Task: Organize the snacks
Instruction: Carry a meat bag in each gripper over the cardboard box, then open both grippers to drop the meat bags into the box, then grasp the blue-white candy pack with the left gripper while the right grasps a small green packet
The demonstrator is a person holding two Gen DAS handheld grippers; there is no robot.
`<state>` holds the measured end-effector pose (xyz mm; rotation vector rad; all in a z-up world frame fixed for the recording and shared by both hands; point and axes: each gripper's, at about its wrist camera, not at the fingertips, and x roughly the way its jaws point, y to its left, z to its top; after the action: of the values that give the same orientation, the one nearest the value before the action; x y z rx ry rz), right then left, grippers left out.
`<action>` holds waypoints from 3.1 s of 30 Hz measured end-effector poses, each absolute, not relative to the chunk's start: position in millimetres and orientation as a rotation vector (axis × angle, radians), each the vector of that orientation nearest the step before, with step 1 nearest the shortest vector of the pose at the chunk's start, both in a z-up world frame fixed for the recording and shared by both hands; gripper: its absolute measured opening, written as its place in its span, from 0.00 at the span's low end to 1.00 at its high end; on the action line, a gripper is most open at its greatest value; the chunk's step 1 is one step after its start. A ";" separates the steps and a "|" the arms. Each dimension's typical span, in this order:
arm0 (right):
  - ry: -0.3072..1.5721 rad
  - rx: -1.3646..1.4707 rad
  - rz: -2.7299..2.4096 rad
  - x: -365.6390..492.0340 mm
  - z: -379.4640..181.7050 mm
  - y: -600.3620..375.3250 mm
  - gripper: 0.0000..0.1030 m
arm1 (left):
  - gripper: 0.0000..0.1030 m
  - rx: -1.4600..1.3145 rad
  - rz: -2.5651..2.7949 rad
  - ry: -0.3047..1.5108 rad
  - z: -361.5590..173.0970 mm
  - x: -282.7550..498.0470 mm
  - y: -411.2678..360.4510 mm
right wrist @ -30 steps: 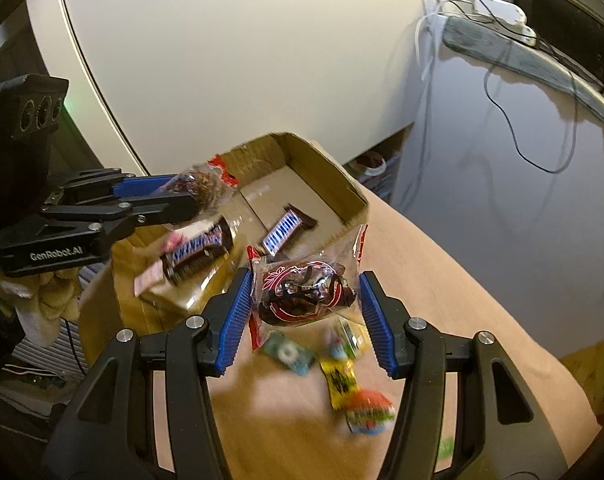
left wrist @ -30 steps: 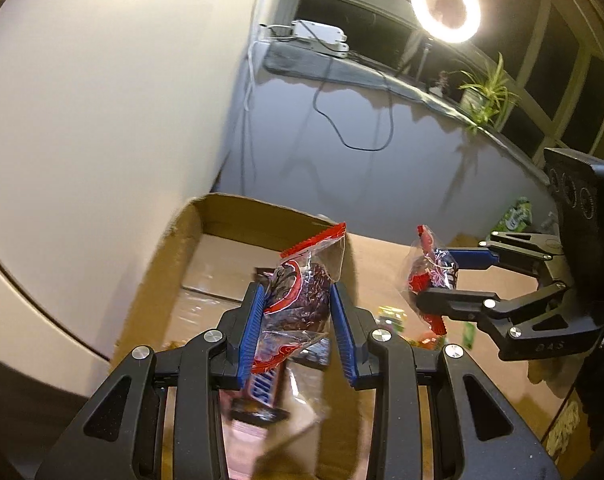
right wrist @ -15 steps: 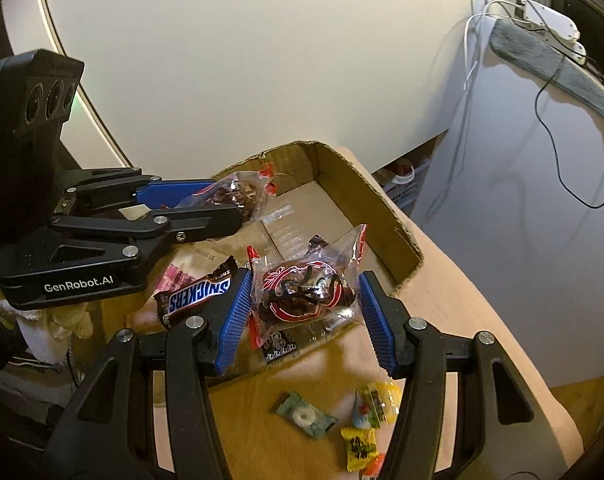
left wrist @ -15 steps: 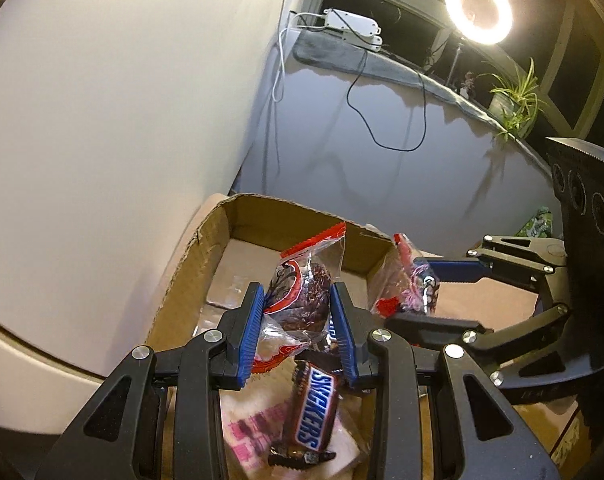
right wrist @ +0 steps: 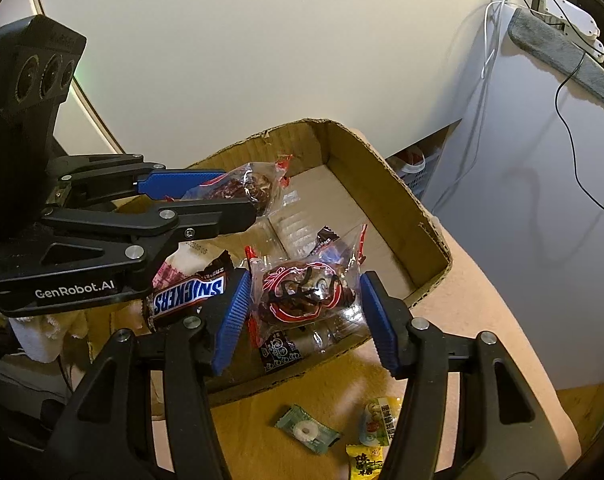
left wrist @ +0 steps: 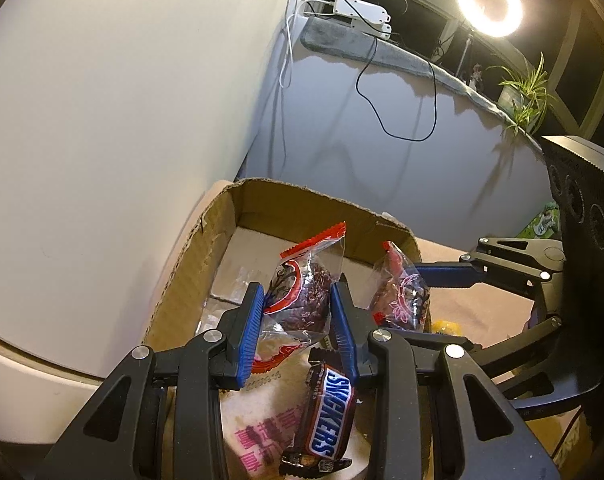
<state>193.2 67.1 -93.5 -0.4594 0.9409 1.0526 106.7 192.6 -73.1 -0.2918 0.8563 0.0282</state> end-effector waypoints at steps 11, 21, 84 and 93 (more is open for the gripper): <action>0.922 -0.482 1.032 186.5 -92.0 68.3 0.69 | 0.43 -0.287 0.055 0.834 -71.2 100.4 196.1; 0.899 -0.485 1.017 175.4 -77.5 56.5 0.69 | 0.43 -0.282 0.056 0.802 -57.4 86.2 193.2; 1.076 -0.373 0.751 92.4 -149.7 -207.2 0.42 | 0.46 0.103 -0.293 1.002 -128.2 116.2 -45.9; 1.079 -0.379 0.748 91.8 -152.0 -203.3 0.23 | 0.37 0.116 -0.303 0.992 -132.2 115.5 -46.5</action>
<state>91.8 -203.3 -152.0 -0.3788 1.0787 0.7479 115.5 -46.5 -132.2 0.1161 0.9916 -0.3031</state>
